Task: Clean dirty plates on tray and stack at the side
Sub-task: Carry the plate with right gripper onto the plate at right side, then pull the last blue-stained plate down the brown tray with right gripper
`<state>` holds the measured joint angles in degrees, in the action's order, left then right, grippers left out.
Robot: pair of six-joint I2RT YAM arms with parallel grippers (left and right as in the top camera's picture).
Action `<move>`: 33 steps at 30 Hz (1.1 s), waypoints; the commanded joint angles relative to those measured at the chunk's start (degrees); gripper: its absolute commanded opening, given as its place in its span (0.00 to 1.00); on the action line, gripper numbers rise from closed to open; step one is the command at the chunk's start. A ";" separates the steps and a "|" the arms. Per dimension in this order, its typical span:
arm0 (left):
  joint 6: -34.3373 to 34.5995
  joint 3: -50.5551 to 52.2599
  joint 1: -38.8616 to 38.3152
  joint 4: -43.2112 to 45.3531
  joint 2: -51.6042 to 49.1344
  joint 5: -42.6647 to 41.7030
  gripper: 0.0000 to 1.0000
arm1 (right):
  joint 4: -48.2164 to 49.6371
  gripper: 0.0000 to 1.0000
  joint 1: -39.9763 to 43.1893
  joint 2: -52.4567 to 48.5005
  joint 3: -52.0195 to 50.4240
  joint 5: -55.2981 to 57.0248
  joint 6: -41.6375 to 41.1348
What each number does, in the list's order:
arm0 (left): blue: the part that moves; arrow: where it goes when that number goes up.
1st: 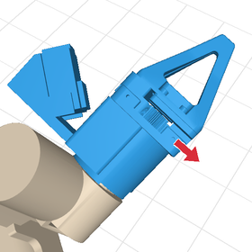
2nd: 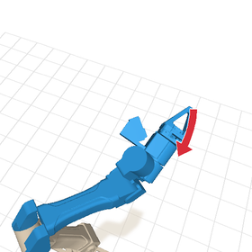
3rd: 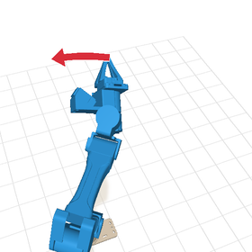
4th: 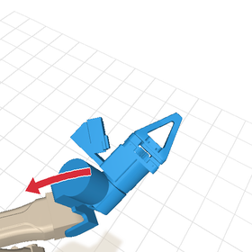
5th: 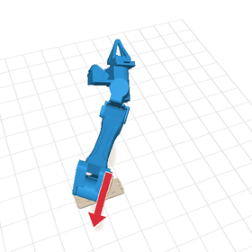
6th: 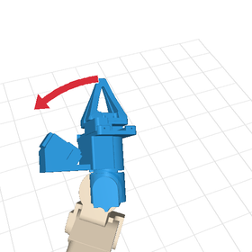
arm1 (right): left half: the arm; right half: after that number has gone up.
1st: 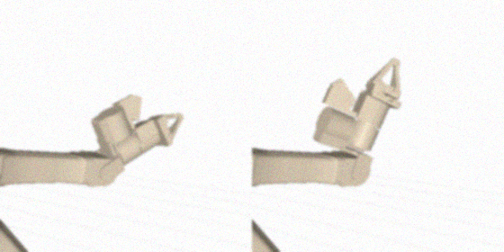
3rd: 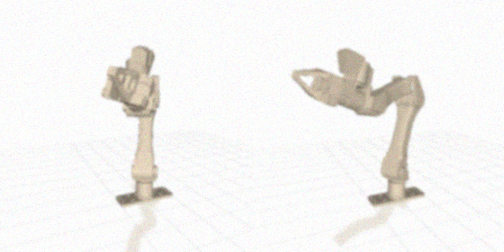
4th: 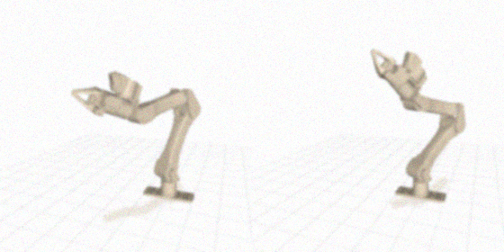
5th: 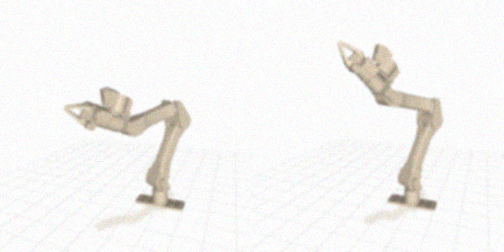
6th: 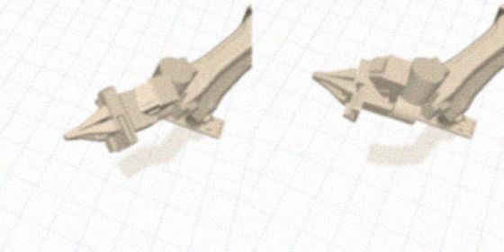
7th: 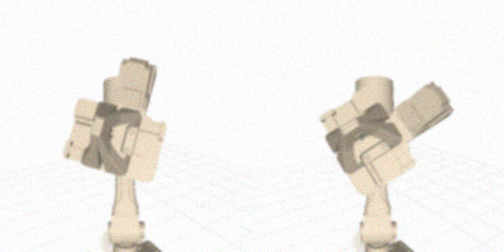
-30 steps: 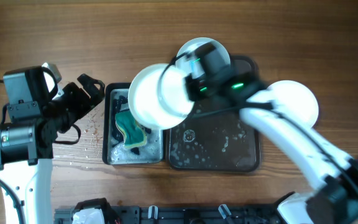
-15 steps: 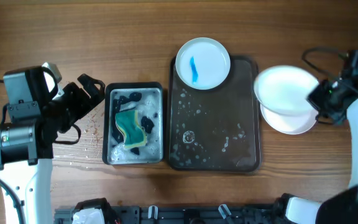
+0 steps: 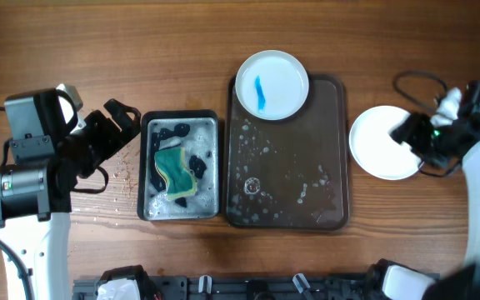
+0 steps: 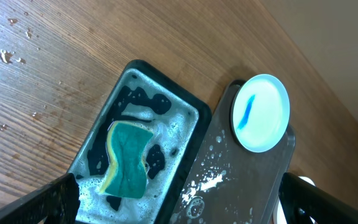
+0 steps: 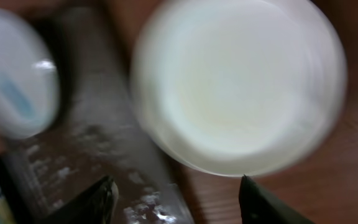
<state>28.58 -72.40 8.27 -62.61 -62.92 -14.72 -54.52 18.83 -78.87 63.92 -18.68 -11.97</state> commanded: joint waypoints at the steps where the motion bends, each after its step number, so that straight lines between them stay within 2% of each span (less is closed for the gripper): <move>1: -0.31 -0.92 0.31 0.15 0.20 -0.68 1.00 | 5.14 0.58 -10.84 8.44 2.91 -10.93 4.52; 4: -0.31 -0.92 0.31 0.15 0.20 -0.68 1.00 | 9.77 0.54 -21.05 9.05 2.84 -5.42 4.50; 6: -0.31 -0.92 0.31 0.15 0.20 -0.68 1.00 | 12.35 0.55 -27.12 6.84 2.80 2.43 4.96; 8: -0.31 -0.92 0.31 0.15 0.20 -0.68 1.00 | 16.28 0.58 -32.65 1.64 2.80 12.17 10.05; 11: -0.31 -0.92 0.31 0.15 0.20 -0.68 1.00 | 24.06 0.60 -34.73 -7.37 2.80 19.76 10.69; 13: -0.31 -0.92 0.31 0.15 0.20 -0.68 1.00 | 30.08 0.67 -34.29 -14.03 2.80 22.71 8.87; 14: -0.31 -0.92 0.31 0.15 0.20 -0.68 1.00 | 33.24 0.67 -33.79 -17.59 2.82 22.67 6.99; 19: -0.31 -0.92 0.31 0.15 0.20 -0.68 1.00 | 45.99 0.50 -31.67 -31.39 2.82 15.13 3.85; 23: -0.31 -0.92 0.31 0.15 0.20 -0.68 1.00 | 51.01 0.50 -30.14 -38.69 2.84 13.03 2.78; 24: -0.31 -0.92 0.31 0.15 0.20 -0.68 1.00 | 51.54 0.45 -29.77 -39.74 2.84 11.82 2.75; 25: -0.31 -0.92 0.31 0.15 0.20 -0.68 1.00 | 51.41 0.24 -29.57 -39.85 2.84 10.58 2.78; 26: -0.31 -0.92 0.31 0.15 0.20 -0.68 1.00 | 51.08 0.11 -29.49 -39.82 2.84 9.44 2.80; 27: -0.31 -0.92 0.31 0.15 0.20 -0.68 1.00 | 50.03 0.04 -29.46 -38.66 2.84 8.11 2.78; 29: -0.31 -0.92 0.31 0.15 0.20 -0.68 1.00 | 47.43 0.04 -29.46 -35.54 2.84 6.82 2.29; 33: -0.31 -0.92 0.31 0.15 0.20 -0.68 1.00 | 37.99 0.04 -29.46 -21.05 2.84 6.29 0.83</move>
<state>28.58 -72.40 8.27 -62.59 -62.94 -14.74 -13.72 -10.57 -111.11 66.67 -10.59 -9.87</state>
